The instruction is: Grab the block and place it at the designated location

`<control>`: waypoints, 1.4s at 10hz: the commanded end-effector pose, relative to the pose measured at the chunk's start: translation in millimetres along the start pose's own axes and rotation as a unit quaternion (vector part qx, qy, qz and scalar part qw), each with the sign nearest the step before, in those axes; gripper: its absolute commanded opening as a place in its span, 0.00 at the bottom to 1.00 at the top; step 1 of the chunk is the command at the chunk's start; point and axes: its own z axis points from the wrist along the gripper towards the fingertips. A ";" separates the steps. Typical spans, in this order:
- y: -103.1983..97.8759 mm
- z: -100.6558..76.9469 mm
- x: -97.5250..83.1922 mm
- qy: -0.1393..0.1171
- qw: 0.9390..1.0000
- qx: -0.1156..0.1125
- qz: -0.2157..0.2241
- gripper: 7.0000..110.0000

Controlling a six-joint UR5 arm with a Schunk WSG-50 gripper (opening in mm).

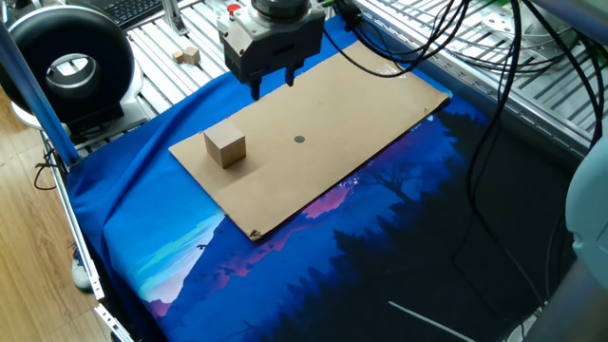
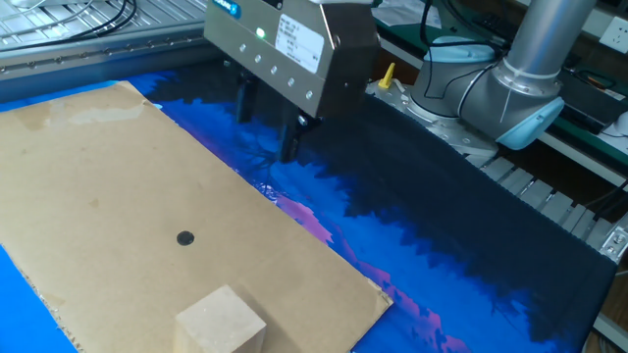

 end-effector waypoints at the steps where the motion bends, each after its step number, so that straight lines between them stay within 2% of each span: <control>1: 16.0 -0.9 -5.0 -0.009 0.999 -0.028 -0.027 0.57; 2: 25.0 -1.7 -5.2 -0.010 0.998 -0.045 -0.046 0.57; 3: 30.1 -2.9 -8.4 -0.018 0.997 -0.052 -0.058 0.57; 5: 30.6 -4.1 -10.4 -0.022 0.997 -0.048 -0.059 0.57; 6: 24.2 -2.5 -16.8 -0.034 0.997 -0.035 -0.053 0.57; 9: 27.5 2.9 -11.7 -0.032 0.998 -0.023 -0.042 0.57; 12: 39.5 4.6 -10.9 -0.040 0.997 -0.032 -0.059 0.57; 13: 41.7 5.0 -11.7 -0.043 0.996 -0.034 -0.065 0.79; 14: 42.3 6.3 -10.2 -0.044 0.997 -0.029 -0.065 0.79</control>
